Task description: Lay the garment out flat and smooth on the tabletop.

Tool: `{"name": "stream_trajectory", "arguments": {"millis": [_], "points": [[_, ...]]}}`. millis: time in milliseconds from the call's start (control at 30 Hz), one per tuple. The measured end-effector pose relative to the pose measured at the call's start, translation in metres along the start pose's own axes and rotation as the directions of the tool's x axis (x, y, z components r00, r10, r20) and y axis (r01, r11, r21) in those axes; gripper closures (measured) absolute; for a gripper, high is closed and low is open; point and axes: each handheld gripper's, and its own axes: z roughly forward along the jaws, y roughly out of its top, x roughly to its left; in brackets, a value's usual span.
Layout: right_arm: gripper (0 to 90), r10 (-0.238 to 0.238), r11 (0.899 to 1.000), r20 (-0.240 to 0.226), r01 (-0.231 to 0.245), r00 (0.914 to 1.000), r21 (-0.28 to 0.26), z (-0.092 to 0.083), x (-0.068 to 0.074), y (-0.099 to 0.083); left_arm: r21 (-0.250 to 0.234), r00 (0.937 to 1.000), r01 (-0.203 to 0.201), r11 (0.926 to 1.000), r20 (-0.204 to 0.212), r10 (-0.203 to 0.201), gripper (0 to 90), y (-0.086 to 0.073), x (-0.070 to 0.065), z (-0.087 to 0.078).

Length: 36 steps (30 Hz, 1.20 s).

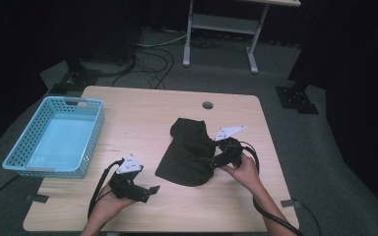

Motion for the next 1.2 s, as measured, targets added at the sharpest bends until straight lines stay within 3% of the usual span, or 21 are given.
{"name": "stream_trajectory", "arguments": {"millis": [133, 233, 400, 600, 800, 1200], "points": [[19.5, -0.011, 0.999, 0.0, 0.011, 0.9999, 0.045, 0.014, 0.0, 0.004, -0.005, 1.0, -0.003, 1.0, -0.003, 0.003, 3.6, 0.001, 0.0, -0.001], [24.5, -0.012, 0.998, -0.005, 0.012, 0.9999, 0.067, 0.023, 0.0, 0.006, -0.005, 1.0, 0.001, 1.0, -0.008, -0.001, 3.6, 0.0, 0.001, -0.002], [26.9, 0.01, 0.996, -0.016, -0.008, 0.9998, 0.094, 0.035, -0.003, 0.009, -0.009, 0.9999, 0.003, 1.0, -0.013, -0.003, 3.6, 0.0, 0.002, -0.004], [33.2, 0.014, 0.991, -0.009, -0.013, 0.9999, 0.13, 0.042, -0.003, 0.012, -0.008, 0.9999, 0.001, 1.0, -0.013, -0.001, 3.6, 0.0, 0.001, -0.004], [45.7, 0.018, 0.989, -0.02, -0.015, 0.9996, 0.145, 0.047, -0.003, 0.014, -0.005, 0.9999, -0.002, 1.0, -0.012, 0.002, 3.7, 0.0, 0.001, -0.003], [55.4, 0.017, 0.986, -0.035, -0.011, 0.9993, 0.167, 0.048, 0.002, 0.015, 0.001, 0.9999, -0.007, 1.0, -0.016, 0.007, 3.1, 0.0, 0.0, -0.003]]}}
